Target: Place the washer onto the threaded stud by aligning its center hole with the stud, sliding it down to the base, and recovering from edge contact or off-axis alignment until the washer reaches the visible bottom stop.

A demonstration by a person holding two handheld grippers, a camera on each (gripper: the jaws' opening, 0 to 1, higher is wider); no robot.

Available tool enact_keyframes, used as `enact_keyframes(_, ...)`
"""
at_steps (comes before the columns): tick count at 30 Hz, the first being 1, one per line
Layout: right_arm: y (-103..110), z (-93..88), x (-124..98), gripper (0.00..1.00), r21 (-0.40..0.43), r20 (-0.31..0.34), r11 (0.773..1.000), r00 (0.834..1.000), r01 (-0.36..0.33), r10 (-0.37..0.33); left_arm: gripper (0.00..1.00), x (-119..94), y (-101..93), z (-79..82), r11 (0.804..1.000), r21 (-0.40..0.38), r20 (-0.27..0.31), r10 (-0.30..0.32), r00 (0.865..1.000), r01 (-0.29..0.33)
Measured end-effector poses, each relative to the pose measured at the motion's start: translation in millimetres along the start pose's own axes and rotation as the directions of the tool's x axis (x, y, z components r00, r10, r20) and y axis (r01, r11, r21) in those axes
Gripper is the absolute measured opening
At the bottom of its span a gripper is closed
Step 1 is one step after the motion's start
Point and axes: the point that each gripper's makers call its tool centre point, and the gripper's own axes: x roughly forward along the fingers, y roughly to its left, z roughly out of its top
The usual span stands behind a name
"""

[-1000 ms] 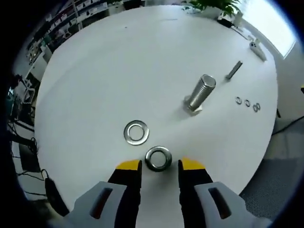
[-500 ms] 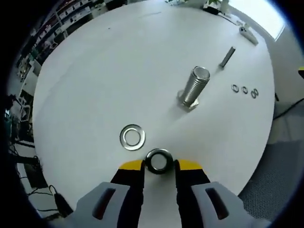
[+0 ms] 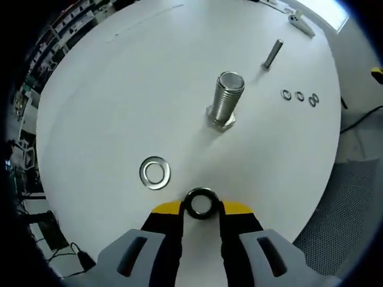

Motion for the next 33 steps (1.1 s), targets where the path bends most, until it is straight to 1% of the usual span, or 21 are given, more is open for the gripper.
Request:
enact_keyframes(3, 0.0, -0.4, 0.0, 0.41, -0.001, -0.001, 1.000, 1.000, -0.001, 0.001, 0.23, 0.6, 1.0, 1.1, 0.999, -0.047, 0.003, -0.008, 1.000, 0.008)
enact_keyframes(6, 0.0, -0.3, -0.1, 0.41, 0.000, 0.000, 1.000, 1.000, -0.001, 0.001, 0.25, 1.3, -3.4, 1.4, 1.000, -0.021, -0.006, 0.001, 1.000, -0.001)
enact_keyframes(15, 0.4, -1.2, 0.1, 0.41, 0.002, -0.004, 1.000, 1.000, -0.002, 0.002, 0.24, 3.7, 0.7, 0.5, 1.000, -0.023, -0.001, 0.003, 1.000, -0.003)
enact_keyframes(16, 0.5, -1.0, 0.1, 0.41, 0.002, -0.004, 1.000, 1.000, -0.002, 0.002, 0.21, 4.3, 2.8, 0.4, 1.000, -0.020, -0.004, 0.008, 1.000, -0.008)
enact_keyframes(18, 0.6, -1.1, 0.1, 0.41, 0.002, -0.004, 1.000, 1.000, -0.003, 0.003, 0.21, 6.1, 5.3, 1.0, 0.999, -0.032, -0.011, 0.001, 1.000, -0.001)
enact_keyframes(22, 0.4, -0.7, 0.0, 0.41, 0.003, -0.001, 1.000, 1.000, -0.003, 0.003, 0.20, 7.6, 5.5, 1.7, 1.000, -0.019, -0.034, 0.001, 0.999, -0.002)
enact_keyframes(26, 0.7, -0.4, 0.1, 0.41, 0.002, -0.001, 1.000, 1.000, -0.004, 0.004, 0.19, 10.1, 9.0, 1.4, 1.000, -0.026, -0.047, 0.005, 0.999, -0.007)
enact_keyframes(28, 0.5, -0.1, 0.2, 0.41, 0.002, 0.000, 1.000, 1.000, -0.004, 0.004, 0.19, 9.8, 9.7, 0.7, 0.999, -0.034, -0.044, 0.005, 0.999, -0.006)
enact_keyframes(31, 0.6, 0.4, 0.3, 0.40, 0.001, 0.002, 1.000, 1.000, -0.005, 0.005, 0.19, 9.5, 10.8, 0.9, 0.998, -0.069, -0.021, -0.002, 1.000, 0.000)
enact_keyframes(33, 0.5, 0.0, 0.4, 0.40, 0.002, 0.000, 1.000, 1.000, -0.004, 0.004, 0.19, 9.1, 10.2, 0.5, 0.998, -0.066, -0.013, -0.003, 1.000, 0.002)
